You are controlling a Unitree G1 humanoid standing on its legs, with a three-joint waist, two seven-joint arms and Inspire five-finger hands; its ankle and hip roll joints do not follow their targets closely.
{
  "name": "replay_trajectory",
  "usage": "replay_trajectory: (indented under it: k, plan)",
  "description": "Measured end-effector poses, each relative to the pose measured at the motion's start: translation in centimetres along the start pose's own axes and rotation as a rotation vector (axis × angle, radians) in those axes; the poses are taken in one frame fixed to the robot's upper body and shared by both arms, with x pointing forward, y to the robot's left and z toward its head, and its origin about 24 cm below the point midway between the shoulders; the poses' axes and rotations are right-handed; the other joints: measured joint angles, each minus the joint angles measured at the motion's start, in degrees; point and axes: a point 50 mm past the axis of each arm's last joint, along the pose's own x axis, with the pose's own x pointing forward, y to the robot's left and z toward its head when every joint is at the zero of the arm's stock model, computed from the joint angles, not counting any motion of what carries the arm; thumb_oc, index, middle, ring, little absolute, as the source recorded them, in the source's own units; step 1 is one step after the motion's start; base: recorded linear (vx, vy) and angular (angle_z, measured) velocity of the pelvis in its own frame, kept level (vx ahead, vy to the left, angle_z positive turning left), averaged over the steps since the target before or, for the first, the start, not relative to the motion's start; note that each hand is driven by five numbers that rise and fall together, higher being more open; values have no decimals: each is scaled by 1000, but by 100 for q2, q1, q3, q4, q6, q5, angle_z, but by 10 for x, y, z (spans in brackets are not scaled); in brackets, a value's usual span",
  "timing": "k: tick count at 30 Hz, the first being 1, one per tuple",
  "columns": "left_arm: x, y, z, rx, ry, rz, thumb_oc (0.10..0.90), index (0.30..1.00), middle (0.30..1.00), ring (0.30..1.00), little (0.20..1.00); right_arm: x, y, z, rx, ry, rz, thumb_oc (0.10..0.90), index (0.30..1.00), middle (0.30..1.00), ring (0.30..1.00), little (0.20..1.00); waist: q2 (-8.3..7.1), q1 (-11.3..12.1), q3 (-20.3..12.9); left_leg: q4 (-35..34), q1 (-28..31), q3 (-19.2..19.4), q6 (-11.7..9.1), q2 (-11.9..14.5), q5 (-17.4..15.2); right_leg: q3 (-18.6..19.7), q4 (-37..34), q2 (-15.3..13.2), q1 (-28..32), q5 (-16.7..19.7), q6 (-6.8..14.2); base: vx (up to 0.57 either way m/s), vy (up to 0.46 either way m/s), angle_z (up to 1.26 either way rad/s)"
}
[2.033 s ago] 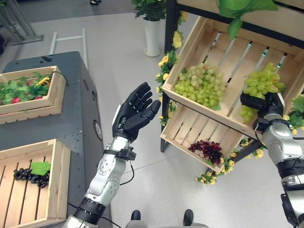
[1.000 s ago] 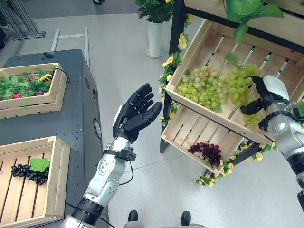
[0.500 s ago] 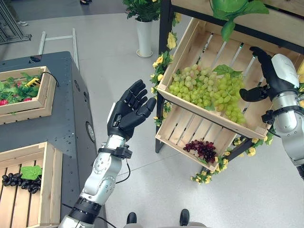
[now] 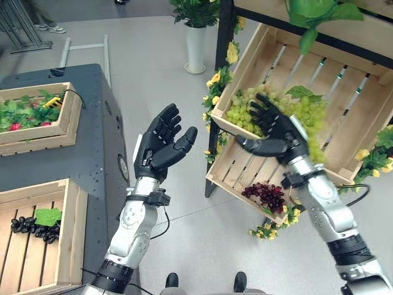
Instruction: Pick up the fruits from the basket on one side to the basket on the other side
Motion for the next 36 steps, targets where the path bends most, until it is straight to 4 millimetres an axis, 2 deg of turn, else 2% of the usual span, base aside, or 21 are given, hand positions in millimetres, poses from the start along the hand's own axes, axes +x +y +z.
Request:
replay_trajectory:
  k: [3, 7, 9, 11, 13, 14, 17, 19, 20, 21, 22, 23, 24, 25, 27, 28, 29, 30, 34, 35, 36]
  plan:
    - [0, 8, 5, 31, -42, 45, 800, 900, 900, 900, 900, -4, 12, -12, 123, 9, 62, 800, 900, 900, 900, 900, 4, 207, 3, 1, -3, -48, 73, -111, -3, -50, 2, -114, 33, -7, -4, 9, 201, 18]
    - [0, 14, 12, 73, -91, 93, 800, 900, 900, 900, 900, -1, 28, -16, 283, -65, 139, 800, 900, 900, 900, 900, 40, 337, 30, 74, -75, -230, 244, -286, -45, -186, 228, -306, 36, -50, -57, 17, 145, 22]
    - [-1, 14, 12, 98, -95, 95, 800, 900, 900, 900, 900, -1, 37, -16, 341, -102, 191, 800, 900, 900, 900, 900, 90, 382, 60, 118, -40, -362, 319, -362, -73, -170, 575, -405, 24, -164, -232, 40, 39, 33]
    - [-5, 18, 11, 108, -92, 104, 800, 900, 900, 900, 900, -2, 47, -19, 416, -132, 263, 800, 900, 900, 900, 900, 58, 385, 42, 122, -20, -515, 368, -406, -54, -101, 659, -430, 65, -244, -339, 46, -37, 44]
    - [-7, 20, 11, 110, -90, 111, 800, 900, 900, 900, 900, -3, 57, -19, 437, -141, 351, 800, 900, 900, 900, 900, -19, 408, 1, 122, -121, -744, 376, -464, 1, 219, 569, -386, 85, -388, -407, 38, -83, 62]
    - [-8, 19, 10, 109, -86, 109, 800, 900, 900, 900, 900, -3, 63, -20, 438, -143, 412, 800, 900, 900, 900, 900, -66, 398, -6, 134, -270, -925, 322, -526, 85, 465, 423, -390, 126, -433, -362, 41, -94, 67]
    - [-17, 23, 4, 113, -60, 126, 800, 900, 900, 900, 900, -7, 70, -25, 452, -120, 483, 800, 900, 900, 900, 900, -55, 436, 1, 146, -373, -1114, 290, -528, 118, 787, 450, -378, 116, -463, -240, 67, -178, 46]
    - [-24, 26, -2, 114, -38, 142, 800, 900, 900, 900, 900, -11, 69, -28, 447, -91, 509, 800, 900, 900, 900, 900, 116, 384, 111, 134, -339, -1322, 299, -399, 122, 1005, 1149, -277, -162, -539, -47, 122, -250, 31]
    - [-25, 28, -7, 114, -17, 149, 800, 900, 900, 900, 900, -14, 65, -30, 432, -67, 521, 800, 900, 900, 900, 900, 368, 336, 253, 185, -354, -1582, 309, -234, 107, 1351, 1592, -51, -479, -742, 111, 131, -224, 34]
    - [-25, 28, -7, 113, -17, 150, 800, 900, 900, 900, 900, -17, 64, -30, 428, -59, 528, 800, 900, 900, 900, 900, 376, 316, 254, 248, -435, -1637, 289, -198, 84, 1522, 1333, 57, -479, -737, 116, 153, -284, 56]
    - [-24, 29, -4, 118, -37, 147, 800, 900, 900, 900, 900, -19, 64, -32, 423, -45, 555, 800, 900, 900, 900, 900, 351, 242, 272, 376, -651, -1830, 253, -199, 60, 1789, 808, 270, -521, -728, 116, 129, -263, 95]
    - [-20, 30, 0, 132, -57, 135, 800, 900, 900, 900, 900, -21, 64, -32, 425, -44, 573, 800, 900, 900, 900, 900, 181, 145, 291, 420, -848, -2023, 253, -299, 63, 1911, 463, 448, -481, -809, -22, 229, -432, 162]
    - [-16, 27, -2, 126, -58, 120, 800, 900, 900, 900, 900, -23, 61, -33, 412, -33, 581, 800, 900, 900, 900, 900, 138, -16, 338, 470, -989, -2074, 239, -330, 71, 2140, 449, 598, -369, -587, 0, 185, -333, 168]
    - [-16, 25, -5, 116, -48, 115, 800, 900, 900, 900, 900, -25, 59, -34, 405, -21, 584, 800, 900, 900, 900, 900, 202, -32, 369, 447, -1002, -2057, 349, -252, 35, 2059, 499, 679, -295, -633, -50, 202, -347, 150]
    - [-19, 22, -10, 92, -30, 103, 800, 900, 900, 900, 900, -27, 55, -36, 397, -4, 577, 800, 900, 900, 900, 900, 267, 17, 432, 596, -1079, -2071, 556, -184, -129, 2156, 549, 864, -213, -772, -221, 214, -364, 85]
    - [-22, 22, -13, 71, -14, 113, 800, 900, 900, 900, 900, -28, 53, -36, 392, 8, 574, 800, 900, 900, 900, 900, 312, 63, 446, 954, -1164, -1983, 643, -259, -173, 2020, 560, 927, -110, -800, -259, 282, -463, 67]
    - [-22, 23, -13, 74, -12, 117, 800, 900, 900, 900, 900, -29, 54, -37, 398, 17, 576, 800, 900, 900, 900, 900, 324, 51, 453, 885, -1103, -2032, 655, -201, -178, 2009, 544, 993, 10, -829, -321, 253, -410, 69]
    - [-22, 23, -13, 69, -14, 120, 800, 900, 900, 900, 900, -30, 54, -37, 397, 24, 577, 800, 900, 900, 900, 900, 319, 39, 450, 795, -1053, -2073, 662, -174, -174, 1882, 510, 1005, 86, -844, -389, 174, -321, 80]
    - [-21, 22, -10, 31, -23, 140, 800, 900, 900, 900, 900, -33, 51, -36, 384, 64, 587, 800, 900, 900, 900, 900, 338, 69, 442, 696, -1062, -2026, 960, -27, -117, 1322, 521, 1091, 282, -1014, -585, 110, -302, 66]
    - [-21, 22, -11, 31, -22, 139, 800, 900, 900, 900, 900, -34, 51, -36, 386, 67, 585, 800, 900, 900, 900, 900, 339, 69, 440, 790, -1126, -2025, 987, -37, -72, 1245, 540, 1093, 283, -1045, -605, 68, -258, 74]
    - [-21, 20, -12, 26, -18, 133, 800, 900, 900, 900, 900, -38, 50, -37, 391, 75, 585, 800, 900, 900, 900, 900, 326, 62, 437, 1042, -1327, -1927, 752, -120, 137, 1058, 566, 1095, 293, -1137, -625, 37, -120, 79]
